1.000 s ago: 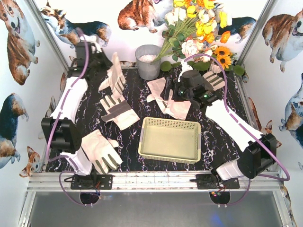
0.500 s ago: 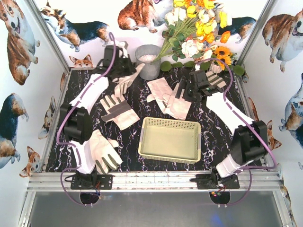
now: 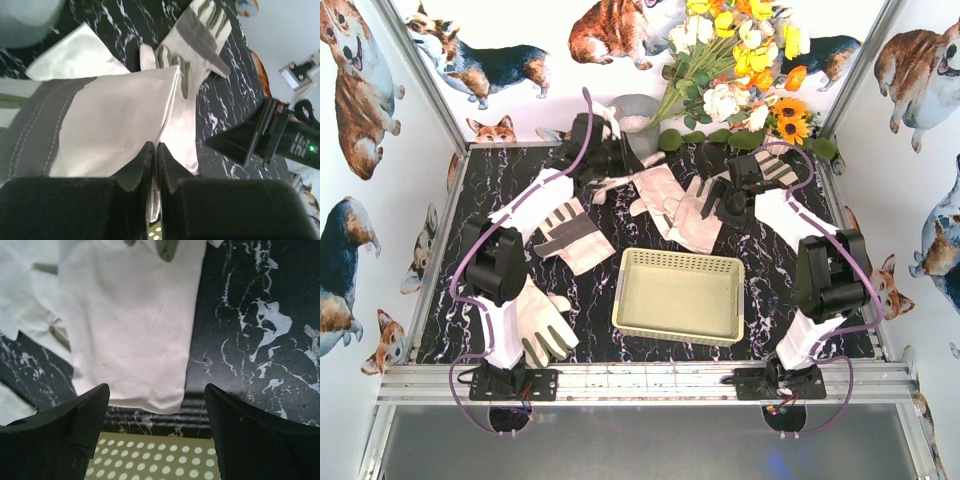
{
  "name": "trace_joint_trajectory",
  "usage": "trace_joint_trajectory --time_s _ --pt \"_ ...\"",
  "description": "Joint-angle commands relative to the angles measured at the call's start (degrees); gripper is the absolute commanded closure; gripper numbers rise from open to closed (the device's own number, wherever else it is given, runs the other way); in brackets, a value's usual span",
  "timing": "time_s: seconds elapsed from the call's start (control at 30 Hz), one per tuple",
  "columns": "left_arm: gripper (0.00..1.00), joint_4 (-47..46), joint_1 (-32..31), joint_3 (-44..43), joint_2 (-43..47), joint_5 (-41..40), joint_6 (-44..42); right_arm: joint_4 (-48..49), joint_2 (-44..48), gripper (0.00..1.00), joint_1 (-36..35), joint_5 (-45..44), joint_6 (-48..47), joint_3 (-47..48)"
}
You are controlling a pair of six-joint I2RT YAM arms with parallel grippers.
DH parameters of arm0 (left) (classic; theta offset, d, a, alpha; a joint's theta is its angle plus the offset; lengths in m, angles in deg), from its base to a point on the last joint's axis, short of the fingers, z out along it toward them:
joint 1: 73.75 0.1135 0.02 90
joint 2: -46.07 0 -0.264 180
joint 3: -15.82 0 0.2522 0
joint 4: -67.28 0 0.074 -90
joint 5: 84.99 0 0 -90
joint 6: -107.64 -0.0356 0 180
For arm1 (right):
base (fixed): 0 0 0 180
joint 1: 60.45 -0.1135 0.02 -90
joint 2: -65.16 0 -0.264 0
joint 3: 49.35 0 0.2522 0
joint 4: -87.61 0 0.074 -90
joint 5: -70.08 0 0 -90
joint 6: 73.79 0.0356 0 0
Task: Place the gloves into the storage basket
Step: Place the glove at the center of the board.
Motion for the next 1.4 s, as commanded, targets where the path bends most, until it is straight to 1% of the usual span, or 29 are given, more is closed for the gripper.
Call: trace_joint_trajectory --time_s 0.0,0.07,0.23,0.27,0.37,0.4,0.43,0.47,0.53,0.63,0.73,0.8,0.87,0.9,0.93,1.0,1.03,1.1,1.13,1.23,1.37 --pt "1.00 -3.84 -1.22 2.10 -1.41 2.61 3.43 1.80 -1.84 0.22 0.90 -0.44 1.70 1.32" --pt "1.00 -4.54 -1.67 2.76 -2.83 4.34 4.56 2.70 -3.39 0.24 1.08 0.46 2.06 1.11" --pt "1.00 -6.81 -2.30 7.15 -4.23 5.73 6.30 4.09 -7.27 0.35 1.83 2.46 2.38 2.84" --pt "1.00 -6.85 -2.29 7.89 -4.53 6.23 6.58 4.32 -7.91 0.35 1.87 2.60 2.34 3.27" --pt "1.00 -6.89 -2.42 9.22 -5.37 8.22 6.85 4.99 -9.98 0.44 1.97 3.52 2.05 4.69" --pt "0.98 -6.83 -2.40 9.45 -5.59 8.66 6.85 4.97 -10.75 0.46 1.97 4.01 1.96 5.07" --pt "0.95 -6.79 -2.39 9.49 -5.73 8.99 6.78 4.82 -11.46 0.49 1.97 4.45 1.84 5.58" --pt "0.90 -6.64 -2.40 9.28 -5.85 9.22 6.58 4.55 -12.15 0.52 1.97 4.85 1.72 5.99" --pt "0.76 -5.96 -2.40 8.62 -6.03 9.33 5.94 4.20 -13.08 0.55 1.97 5.43 1.43 6.30" --pt "0.58 -5.11 -2.31 8.42 -5.77 8.49 5.30 3.80 -13.36 0.66 1.97 5.04 0.79 5.92" --pt "0.45 -5.34 -2.25 9.15 -4.89 7.96 5.54 3.93 -12.68 0.74 1.97 4.51 0.05 4.85" --pt "0.42 -5.70 -2.13 9.40 -4.54 8.08 6.18 4.38 -11.91 0.82 2.06 4.42 -0.40 3.78" --pt "0.40 -5.99 -2.24 9.06 -4.58 8.27 6.71 4.48 -10.70 0.91 2.21 3.83 -0.76 2.87" --pt "0.39 -6.13 -2.29 8.79 -4.73 8.43 6.98 4.51 -10.00 0.95 2.31 3.47 -0.91 2.33" --pt "0.39 -6.25 -2.43 8.42 -5.09 8.54 7.28 4.43 -9.21 0.96 2.44 3.10 -1.07 1.73" --pt "0.40 -6.16 -2.96 7.21 -6.47 8.91 7.94 4.48 -7.66 0.96 2.86 2.39 -1.31 0.60" --pt "0.42 -5.81 -3.38 6.37 -7.48 9.29 8.36 4.56 -6.91 0.96 3.05 2.06 -1.36 -0.02" --pt "0.50 -4.33 -4.41 3.96 -10.11 10.09 9.41 4.40 -5.53 0.96 3.55 1.45 -1.25 -1.25" --pt "0.52 -3.45 -5.09 2.64 -11.61 10.58 9.74 4.41 -5.12 0.95 3.86 1.42 -1.13 -1.84" --pt "0.52 -0.81 -6.75 -1.05 -14.84 10.78 9.39 4.28 -4.26 0.95 4.70 2.07 -1.15 -3.01" --pt "0.52 -1.46 -7.14 -1.73 -17.06 10.84 10.74 4.27 -3.05 0.92 4.96 3.37 -1.77 -3.32"
